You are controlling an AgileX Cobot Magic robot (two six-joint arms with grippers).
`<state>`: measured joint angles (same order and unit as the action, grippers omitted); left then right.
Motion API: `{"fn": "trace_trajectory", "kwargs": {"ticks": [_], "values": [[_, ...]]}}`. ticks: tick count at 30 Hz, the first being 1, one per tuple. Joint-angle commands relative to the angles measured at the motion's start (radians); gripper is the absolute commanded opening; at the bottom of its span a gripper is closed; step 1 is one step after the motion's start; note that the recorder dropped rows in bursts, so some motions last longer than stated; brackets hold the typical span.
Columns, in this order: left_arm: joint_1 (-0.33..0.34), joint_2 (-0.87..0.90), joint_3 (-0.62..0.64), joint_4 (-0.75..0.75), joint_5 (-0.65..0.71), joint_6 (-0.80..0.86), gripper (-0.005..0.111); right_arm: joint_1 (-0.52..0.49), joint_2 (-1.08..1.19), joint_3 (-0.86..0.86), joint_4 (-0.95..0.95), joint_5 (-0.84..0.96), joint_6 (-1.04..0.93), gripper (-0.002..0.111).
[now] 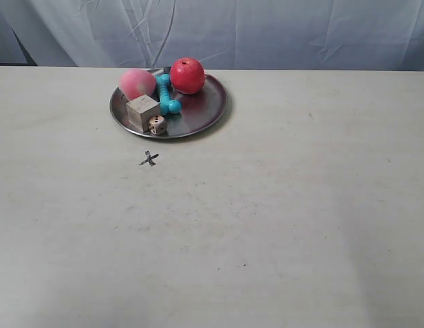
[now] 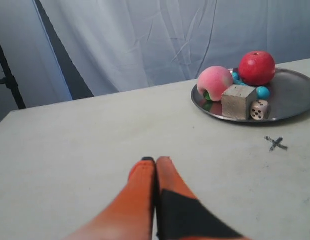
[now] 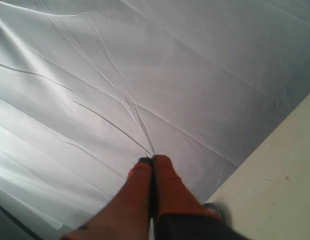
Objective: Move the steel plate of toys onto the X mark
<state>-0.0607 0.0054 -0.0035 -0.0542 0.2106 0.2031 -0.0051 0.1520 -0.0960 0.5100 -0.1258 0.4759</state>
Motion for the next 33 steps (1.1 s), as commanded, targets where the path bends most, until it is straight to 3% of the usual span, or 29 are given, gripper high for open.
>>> {"fn": "trace_trajectory", "kwargs": {"ticks": [1,4,9,11,13,14,15,17,19,21,25,30,33], "values": [[-0.002,-0.005,0.003,0.004,-0.205,-0.004,0.0,-0.005,0.007,-0.009,-0.016,0.025,-0.006,0.0],[-0.002,-0.005,0.003,0.004,-0.469,-0.004,0.0,-0.005,0.018,-0.009,-0.016,0.071,-0.006,0.0],[-0.002,-0.005,0.003,0.004,-1.045,-0.006,0.0,-0.005,0.044,-0.009,-0.014,0.131,-0.006,0.0],[-0.002,-0.005,0.003,-0.08,-1.133,-0.028,0.0,-0.005,0.044,-0.009,-0.014,0.131,-0.006,0.0],[-0.002,-0.005,-0.044,-0.293,-0.977,-0.062,0.0,-0.005,0.044,-0.009,-0.014,0.131,-0.006,0.0],[-0.002,-0.005,-0.085,-0.464,-0.821,0.01,0.0,-0.005,0.044,-0.009,-0.014,0.131,-0.006,0.0],[-0.002,-0.005,-0.111,-0.577,-0.755,0.15,0.0,-0.005,0.045,-0.009,-0.014,0.119,-0.006,0.0],[-0.002,0.058,-0.159,-0.757,-0.711,0.399,0.0,-0.005,0.045,-0.009,-0.014,0.099,-0.006,0.0],[-0.002,0.157,-0.2,-0.833,-0.762,0.434,0.0,-0.005,0.045,-0.012,-0.014,0.083,-0.006,0.0],[-0.002,0.275,-0.253,-0.835,-0.804,0.436,0.0,-0.005,0.046,-0.03,-0.014,0.086,-0.006,0.0],[-0.002,0.584,-0.41,-0.666,-0.79,0.434,0.0,-0.005,0.102,-0.099,-0.021,0.025,-0.006,0.0],[-0.002,0.989,-0.719,-0.538,-0.621,0.343,0.0,-0.005,0.279,-0.233,-0.218,-0.209,-0.01,0.0],[-0.002,1.162,-0.909,-0.538,-0.462,0.305,0.0,-0.005,0.434,-0.359,-0.331,-0.185,-0.01,0.0]]}}
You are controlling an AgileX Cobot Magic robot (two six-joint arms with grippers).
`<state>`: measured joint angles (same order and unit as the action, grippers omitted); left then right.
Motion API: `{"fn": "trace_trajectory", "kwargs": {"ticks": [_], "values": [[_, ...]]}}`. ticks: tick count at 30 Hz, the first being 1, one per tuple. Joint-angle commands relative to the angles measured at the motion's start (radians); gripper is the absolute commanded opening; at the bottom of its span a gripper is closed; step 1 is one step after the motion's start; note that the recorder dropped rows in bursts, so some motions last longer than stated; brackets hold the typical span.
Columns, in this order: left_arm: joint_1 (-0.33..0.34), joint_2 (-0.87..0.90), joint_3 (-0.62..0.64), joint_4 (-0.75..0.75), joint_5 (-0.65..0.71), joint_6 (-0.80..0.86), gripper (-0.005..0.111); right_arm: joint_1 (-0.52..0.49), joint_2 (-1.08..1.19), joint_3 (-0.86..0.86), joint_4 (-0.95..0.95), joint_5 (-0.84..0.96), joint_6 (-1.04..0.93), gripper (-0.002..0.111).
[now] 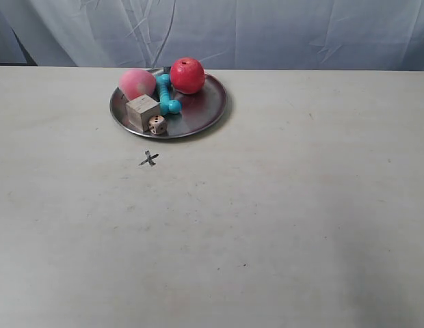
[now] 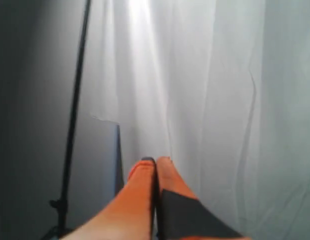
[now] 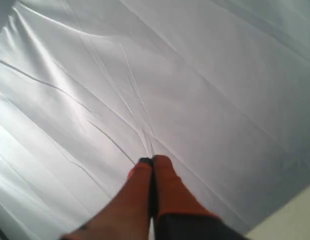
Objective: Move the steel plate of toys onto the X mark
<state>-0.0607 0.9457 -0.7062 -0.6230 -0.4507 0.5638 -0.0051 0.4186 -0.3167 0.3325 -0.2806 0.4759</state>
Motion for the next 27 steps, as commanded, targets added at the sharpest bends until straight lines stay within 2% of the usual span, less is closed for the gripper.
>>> {"fn": "trace_trajectory", "kwargs": {"ticks": [1,4,9,12,15,17,20,23,27], "values": [[-0.002,0.264,-0.251,0.031,0.25,-0.07,0.0,-0.005,0.232,-0.19,-0.193,0.027,-0.01,0.0],[-0.002,0.399,-0.384,0.031,0.426,-0.094,0.0,-0.005,0.46,-0.338,-0.28,0.229,-0.01,0.0],[-0.002,0.568,-0.511,0.0,0.63,-0.094,0.0,-0.005,0.904,-0.6,-0.273,0.553,-0.04,0.0],[-0.002,0.666,-0.55,-0.042,0.718,-0.094,0.0,-0.005,1.138,-0.759,-0.082,0.693,-0.296,0.0],[-0.001,0.776,-0.583,-0.1,0.812,-0.094,0.0,-0.005,1.34,-0.909,0.27,0.842,-0.721,0.0],[-0.001,0.855,-0.601,-0.15,0.882,-0.094,0.0,-0.005,1.466,-1.008,0.497,0.962,-0.937,0.0],[-0.001,0.96,-0.635,-0.236,0.993,-0.094,0.0,-0.005,1.621,-1.14,0.683,1.047,-1.039,0.0],[-0.001,1.051,-0.668,-0.269,1.118,-0.093,0.0,-0.005,1.729,-1.246,0.721,1.066,-1.043,0.0],[-0.001,1.121,-0.675,-0.276,1.143,-0.093,0.0,-0.005,1.836,-1.353,0.762,1.068,-1.043,0.0]]}}
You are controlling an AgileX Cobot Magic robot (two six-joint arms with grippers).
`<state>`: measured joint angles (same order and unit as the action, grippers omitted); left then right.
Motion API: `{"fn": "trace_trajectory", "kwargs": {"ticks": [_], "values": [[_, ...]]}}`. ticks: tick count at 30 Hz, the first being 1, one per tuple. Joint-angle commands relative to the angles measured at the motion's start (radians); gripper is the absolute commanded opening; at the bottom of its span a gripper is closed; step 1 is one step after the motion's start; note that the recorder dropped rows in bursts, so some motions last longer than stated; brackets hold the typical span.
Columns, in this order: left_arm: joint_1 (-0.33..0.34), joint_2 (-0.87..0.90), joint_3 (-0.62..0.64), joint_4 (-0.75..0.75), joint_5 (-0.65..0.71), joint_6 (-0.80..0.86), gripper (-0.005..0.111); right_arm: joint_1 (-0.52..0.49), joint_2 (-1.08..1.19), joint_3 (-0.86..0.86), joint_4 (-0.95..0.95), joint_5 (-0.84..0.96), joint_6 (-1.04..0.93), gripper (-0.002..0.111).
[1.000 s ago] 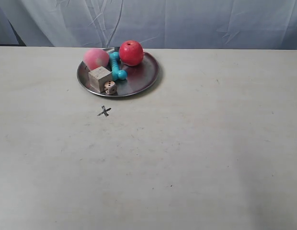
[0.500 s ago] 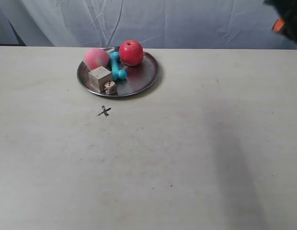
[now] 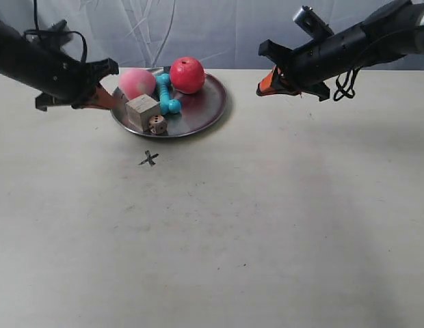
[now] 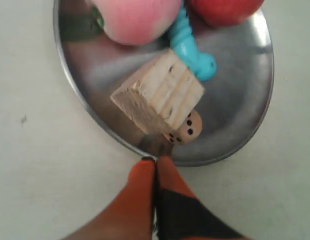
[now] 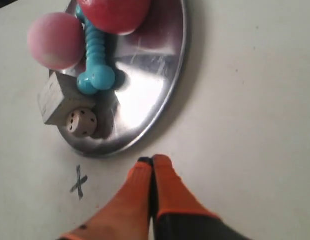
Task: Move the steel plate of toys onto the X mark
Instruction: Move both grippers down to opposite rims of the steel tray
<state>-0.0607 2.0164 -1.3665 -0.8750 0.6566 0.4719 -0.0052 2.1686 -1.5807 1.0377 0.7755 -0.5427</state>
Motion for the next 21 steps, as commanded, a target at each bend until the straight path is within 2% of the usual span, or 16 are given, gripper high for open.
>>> {"fn": "trace_trajectory", "kwargs": {"ticks": [1,7,11,14,17,21], "values": [[-0.001,0.056,-0.015,-0.027,0.015,-0.001,0.0,-0.005,0.112,-0.111,0.083,0.015,-0.024,0.0],[0.008,0.056,-0.018,-0.056,-0.18,-0.001,0.0,0.038,0.241,-0.21,0.16,0.029,-0.034,0.004],[0.045,0.056,-0.02,-0.134,-0.221,-0.001,0.0,0.069,0.293,-0.259,0.164,0.025,-0.034,0.025],[0.076,0.056,-0.02,-0.125,-0.211,0.01,0.003,0.087,0.309,-0.278,0.16,-0.016,-0.034,0.041],[0.11,0.056,-0.02,-0.117,-0.199,0.01,0.013,0.107,0.318,-0.28,0.167,-0.067,-0.034,0.044],[0.138,0.056,-0.02,-0.124,-0.226,0.01,0.037,0.123,0.333,-0.28,0.157,-0.096,-0.032,0.041]]}}
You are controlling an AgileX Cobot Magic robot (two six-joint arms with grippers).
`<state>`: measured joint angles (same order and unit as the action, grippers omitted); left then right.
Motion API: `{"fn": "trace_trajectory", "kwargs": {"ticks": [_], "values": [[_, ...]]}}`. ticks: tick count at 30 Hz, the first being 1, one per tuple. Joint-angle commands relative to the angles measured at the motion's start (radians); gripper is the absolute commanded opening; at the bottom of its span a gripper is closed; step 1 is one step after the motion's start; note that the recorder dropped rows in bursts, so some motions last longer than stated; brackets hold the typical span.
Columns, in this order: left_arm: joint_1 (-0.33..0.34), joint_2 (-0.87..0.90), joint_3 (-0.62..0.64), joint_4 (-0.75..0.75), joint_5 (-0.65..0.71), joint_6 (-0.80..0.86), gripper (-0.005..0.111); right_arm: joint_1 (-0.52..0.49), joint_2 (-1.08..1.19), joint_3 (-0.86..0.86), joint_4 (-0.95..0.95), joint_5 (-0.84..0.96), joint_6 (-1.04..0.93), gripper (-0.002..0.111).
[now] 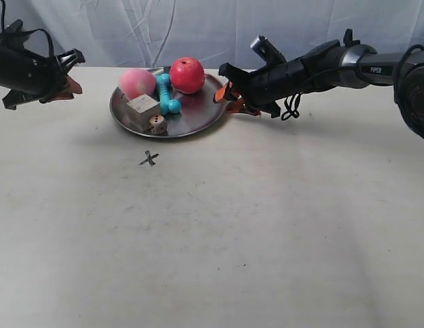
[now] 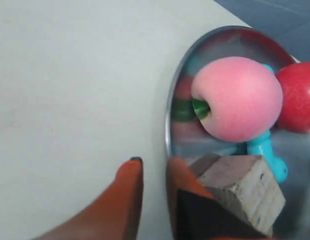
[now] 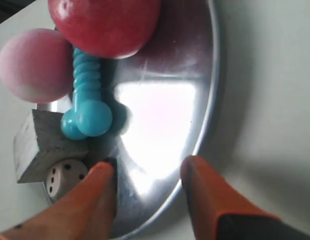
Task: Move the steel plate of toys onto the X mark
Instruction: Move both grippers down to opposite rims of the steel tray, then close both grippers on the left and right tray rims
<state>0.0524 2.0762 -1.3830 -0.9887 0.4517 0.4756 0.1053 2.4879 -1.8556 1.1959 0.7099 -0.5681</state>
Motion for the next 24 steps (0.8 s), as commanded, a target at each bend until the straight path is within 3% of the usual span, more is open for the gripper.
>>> {"fn": "trace_trajectory", "kwargs": {"ticks": [1,3,5,8,14,24], "values": [[0.026,-0.004,-0.004,-0.013,-0.043,0.006,0.043,0.012,0.015,-0.005,-0.001,-0.029,-0.005,0.041],[0.027,-0.004,-0.004,-0.013,-0.095,0.006,0.053,0.012,0.015,-0.005,-0.001,-0.033,0.001,0.04],[0.027,0.012,-0.014,-0.018,-0.144,0.006,0.054,0.012,0.015,-0.005,-0.001,-0.05,0.015,0.04],[0.048,0.167,-0.155,-0.021,0.0,0.003,0.042,0.012,0.015,-0.005,-0.048,-0.027,0.03,0.04],[0.039,0.329,-0.354,-0.049,0.132,-0.006,0.04,0.002,0.015,-0.005,-0.18,-0.023,0.162,0.04],[-0.002,0.428,-0.387,-0.139,0.263,0.002,0.04,-0.004,0.017,-0.005,-0.177,-0.032,0.204,0.04]]}}
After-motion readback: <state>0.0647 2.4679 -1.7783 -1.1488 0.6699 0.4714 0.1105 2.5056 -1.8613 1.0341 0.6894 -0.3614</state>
